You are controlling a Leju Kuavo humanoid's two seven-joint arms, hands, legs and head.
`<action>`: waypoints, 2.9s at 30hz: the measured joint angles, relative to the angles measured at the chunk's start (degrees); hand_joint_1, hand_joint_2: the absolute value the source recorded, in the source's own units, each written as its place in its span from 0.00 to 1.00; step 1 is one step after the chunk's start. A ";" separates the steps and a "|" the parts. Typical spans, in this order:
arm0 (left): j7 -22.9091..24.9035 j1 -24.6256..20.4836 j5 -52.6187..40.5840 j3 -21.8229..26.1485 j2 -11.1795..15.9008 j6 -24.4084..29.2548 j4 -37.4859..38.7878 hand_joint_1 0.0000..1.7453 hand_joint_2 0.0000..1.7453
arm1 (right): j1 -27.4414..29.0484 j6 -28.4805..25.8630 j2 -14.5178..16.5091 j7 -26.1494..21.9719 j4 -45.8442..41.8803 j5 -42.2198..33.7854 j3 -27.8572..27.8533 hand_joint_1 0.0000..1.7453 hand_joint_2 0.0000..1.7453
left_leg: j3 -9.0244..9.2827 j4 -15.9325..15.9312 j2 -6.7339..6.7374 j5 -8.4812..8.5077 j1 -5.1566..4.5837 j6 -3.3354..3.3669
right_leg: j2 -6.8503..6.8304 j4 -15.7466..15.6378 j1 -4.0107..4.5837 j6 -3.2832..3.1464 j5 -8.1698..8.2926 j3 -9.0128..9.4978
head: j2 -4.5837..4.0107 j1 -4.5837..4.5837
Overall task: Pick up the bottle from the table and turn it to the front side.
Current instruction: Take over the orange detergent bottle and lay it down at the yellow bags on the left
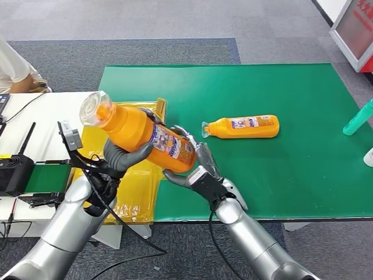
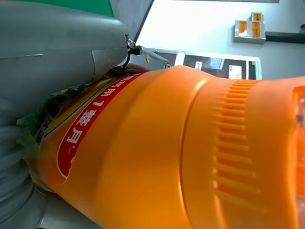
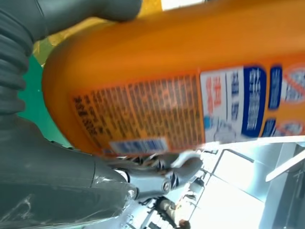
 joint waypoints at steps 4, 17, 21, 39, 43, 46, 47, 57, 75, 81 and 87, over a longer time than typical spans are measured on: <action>-3.86 1.25 -12.31 0.36 0.21 12.78 -0.75 1.00 1.00 | 0.05 -0.24 0.00 0.67 -0.08 -2.14 -2.00 0.00 1.00 | 0.00 0.00 0.00 0.00 0.00 0.00 | 0.00 0.00 0.00 0.00 0.00 0.00 | 0.00 -0.01; -2.62 5.98 -80.77 8.92 -0.75 58.06 -0.85 1.00 1.00 | 3.47 -5.43 0.00 3.40 -8.17 -2.17 -13.65 0.00 1.00 | -0.01 0.00 0.00 -0.04 -0.01 0.03 | 0.00 -0.01 -0.01 0.00 -0.01 -0.01 | 0.00 0.01; -1.64 6.93 -97.15 14.81 -3.28 58.21 0.03 1.00 1.00 | 4.14 -5.81 0.00 3.63 -10.88 -1.63 -15.04 0.00 1.00 | -0.01 0.00 0.00 -0.04 -0.01 0.03 | 0.00 -0.01 -0.01 0.00 -0.01 -0.02 | 0.00 0.00; 4.07 -2.21 -96.51 11.06 -6.16 47.75 38.77 1.00 1.00 | 8.92 -7.61 -0.09 4.64 -29.10 3.04 -17.10 0.00 1.00 | -0.05 0.01 0.00 -0.01 -0.02 -0.01 | 0.01 -0.01 -0.03 -0.03 0.03 -0.11 | 0.00 0.00; 4.15 -4.38 -95.54 9.41 -6.95 45.79 43.01 1.00 1.00 | 9.35 -6.93 -0.29 4.67 -31.33 3.71 -16.74 0.00 1.00 | -0.05 0.00 0.00 -0.02 -0.02 -0.02 | 0.01 -0.01 -0.03 -0.04 0.02 -0.10 | 0.00 0.00; 4.05 -5.77 -94.94 8.59 -7.44 45.40 44.99 1.00 1.00 | 9.71 -5.67 -0.42 4.64 -32.52 3.03 -16.48 0.00 1.00 | -0.05 0.00 0.00 -0.01 -0.02 -0.01 | 0.00 -0.01 -0.03 -0.04 0.03 -0.09 | 0.00 0.01; 4.01 -6.15 -94.73 8.29 -7.61 45.50 45.56 1.00 1.00 | 9.85 -5.24 -0.46 4.49 -32.93 2.69 -16.36 0.00 1.00 | -0.05 0.00 0.00 0.00 -0.02 -0.01 | 0.00 -0.01 -0.03 -0.03 0.03 -0.09 | 0.00 0.01; 5.86 -7.81 -93.07 5.53 -8.38 50.05 49.61 0.00 1.00 | 11.01 -4.48 -1.44 3.68 -36.03 2.32 -14.70 0.00 1.00 | -0.05 0.00 0.00 0.01 -0.02 0.00 | 0.01 -0.01 -0.03 -0.03 0.05 -0.08 | 0.00 0.00; 5.64 -7.84 -91.91 4.42 -8.39 54.89 51.13 0.00 1.00 | 10.93 -3.50 -2.27 3.94 -34.78 2.20 -13.74 0.00 1.00 | -0.07 0.00 0.00 0.00 -0.02 0.00 | 0.00 0.00 -0.02 -0.03 0.04 -0.08 | 0.00 0.00; 0.87 -7.63 -86.34 4.12 -8.47 55.33 50.54 0.00 1.00 | 10.84 -3.58 -2.34 3.86 -33.93 2.30 -13.69 0.00 1.00 | -0.07 0.00 0.00 0.00 -0.02 0.00 | 0.00 0.00 -0.02 -0.03 0.04 -0.08 | 0.00 0.01; -9.06 -3.98 -64.48 6.65 -8.19 43.55 41.65 0.00 1.00 | 10.93 -3.64 -2.81 3.44 -33.18 2.28 -13.73 0.00 1.00 | -0.08 0.00 0.00 -0.02 -0.02 0.00 | 0.01 0.00 -0.02 -0.03 0.03 -0.08 | 0.00 0.01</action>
